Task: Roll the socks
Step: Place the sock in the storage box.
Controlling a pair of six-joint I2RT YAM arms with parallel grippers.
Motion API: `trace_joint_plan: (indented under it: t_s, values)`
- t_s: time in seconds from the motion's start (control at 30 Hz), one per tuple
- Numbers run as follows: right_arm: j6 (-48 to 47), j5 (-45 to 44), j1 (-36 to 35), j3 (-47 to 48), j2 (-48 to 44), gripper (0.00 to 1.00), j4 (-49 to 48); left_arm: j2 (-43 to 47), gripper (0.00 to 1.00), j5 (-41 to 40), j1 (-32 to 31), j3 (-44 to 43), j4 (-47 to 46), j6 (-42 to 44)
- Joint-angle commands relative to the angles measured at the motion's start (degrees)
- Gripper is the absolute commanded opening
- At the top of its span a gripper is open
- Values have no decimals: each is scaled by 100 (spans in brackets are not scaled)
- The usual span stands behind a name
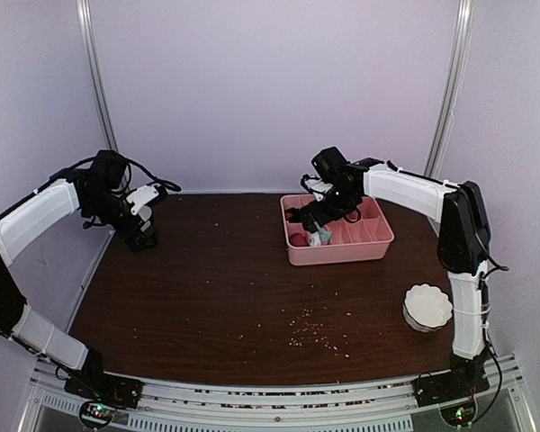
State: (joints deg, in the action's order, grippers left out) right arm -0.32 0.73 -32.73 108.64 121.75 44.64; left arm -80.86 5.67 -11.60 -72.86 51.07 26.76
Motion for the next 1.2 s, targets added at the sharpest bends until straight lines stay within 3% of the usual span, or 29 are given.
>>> trace_joint_plan:
  t_s: [0.0, 0.1, 0.3, 0.43, 0.53, 0.8, 1.17]
  values:
    - [179, 580, 1, 127, -556, 100, 79, 171, 98, -37, 61, 47, -143, -27]
    - [361, 804, 45, -155, -725, 97, -184, 186, 98, -47, 64, 79, -166, -15]
    - [812, 1189, 225, -467, -569, 56, -500, 142, 98, -55, 61, 94, -221, -38]
    - [946, 1646, 245, -673, -464, 49, -773, 138, 98, -94, 61, 167, -267, -40]
    - [999, 1843, 247, -660, -319, 37, -786, 147, 98, -160, 62, 184, -290, -45]
    - [1191, 2026, 255, -742, 70, 33, -906, 107, 98, -208, 71, 102, -295, -39]
    - [1333, 1987, 441, -1235, 110, 40, -1068, 95, 98, -219, 78, 105, -264, -44]
